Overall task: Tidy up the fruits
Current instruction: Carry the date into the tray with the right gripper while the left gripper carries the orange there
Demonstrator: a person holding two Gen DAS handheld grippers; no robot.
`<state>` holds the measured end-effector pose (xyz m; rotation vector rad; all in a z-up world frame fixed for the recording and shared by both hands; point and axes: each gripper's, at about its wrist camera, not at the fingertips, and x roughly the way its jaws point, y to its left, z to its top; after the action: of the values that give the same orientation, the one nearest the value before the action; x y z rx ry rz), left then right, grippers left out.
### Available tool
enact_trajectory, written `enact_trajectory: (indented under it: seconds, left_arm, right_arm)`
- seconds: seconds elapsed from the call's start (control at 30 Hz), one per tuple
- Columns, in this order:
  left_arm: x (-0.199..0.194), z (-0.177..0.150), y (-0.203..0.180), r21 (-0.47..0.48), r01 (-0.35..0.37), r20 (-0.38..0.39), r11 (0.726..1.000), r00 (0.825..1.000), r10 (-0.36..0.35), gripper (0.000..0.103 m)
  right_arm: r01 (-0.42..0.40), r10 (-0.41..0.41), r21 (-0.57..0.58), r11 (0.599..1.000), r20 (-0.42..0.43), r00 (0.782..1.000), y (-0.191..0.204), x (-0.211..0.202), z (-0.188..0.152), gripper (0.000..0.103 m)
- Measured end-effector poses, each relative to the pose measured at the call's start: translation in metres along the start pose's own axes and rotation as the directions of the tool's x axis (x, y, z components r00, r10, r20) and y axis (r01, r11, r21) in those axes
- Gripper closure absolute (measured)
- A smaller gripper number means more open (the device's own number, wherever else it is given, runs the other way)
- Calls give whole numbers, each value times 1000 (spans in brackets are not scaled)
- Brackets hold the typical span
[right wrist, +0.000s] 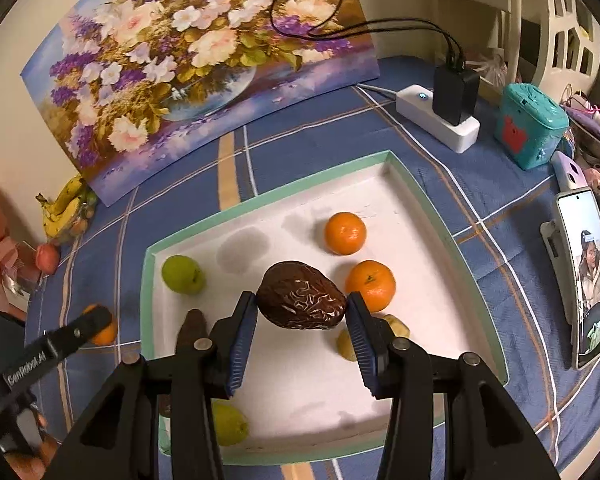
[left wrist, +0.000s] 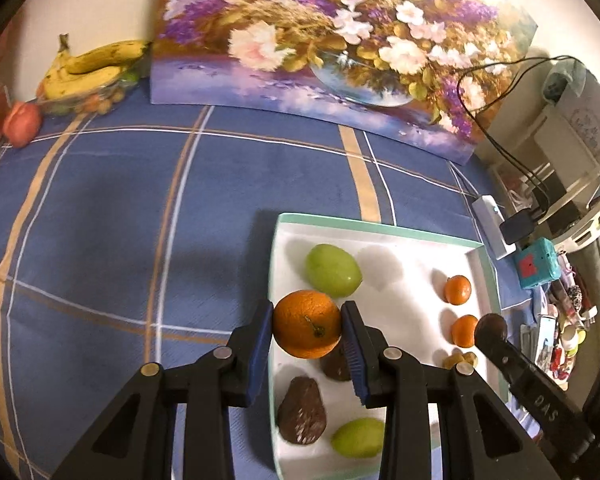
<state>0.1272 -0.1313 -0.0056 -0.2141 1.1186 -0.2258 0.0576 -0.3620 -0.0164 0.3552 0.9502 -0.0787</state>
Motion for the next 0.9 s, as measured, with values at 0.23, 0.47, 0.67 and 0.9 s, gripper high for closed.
enact_trajectory:
  seconds: [0.23,0.47,0.67,0.9]
  left_arm:
    - [30,1,-13,33,-28,-48,999,998,29,66]
    - [48,-4,-18,51,-56,-87,997,994,60,66]
    - [55,-8,-14,21,-71,-117,997,991,72,66]
    - [58,-12,-10,4,-84,-139,996,987,84,66]
  right_arm:
    - [-4,3,-9,1000,-31,1000,-2,12,2,56]
    - [-10,8,-33,999,-58,998,4,21,-1,56]
    - [-6,2,-46,999,-87,996,4,29,-4,56]
    - [7,-13,-52,999,-112,994,2,34,-6,56]
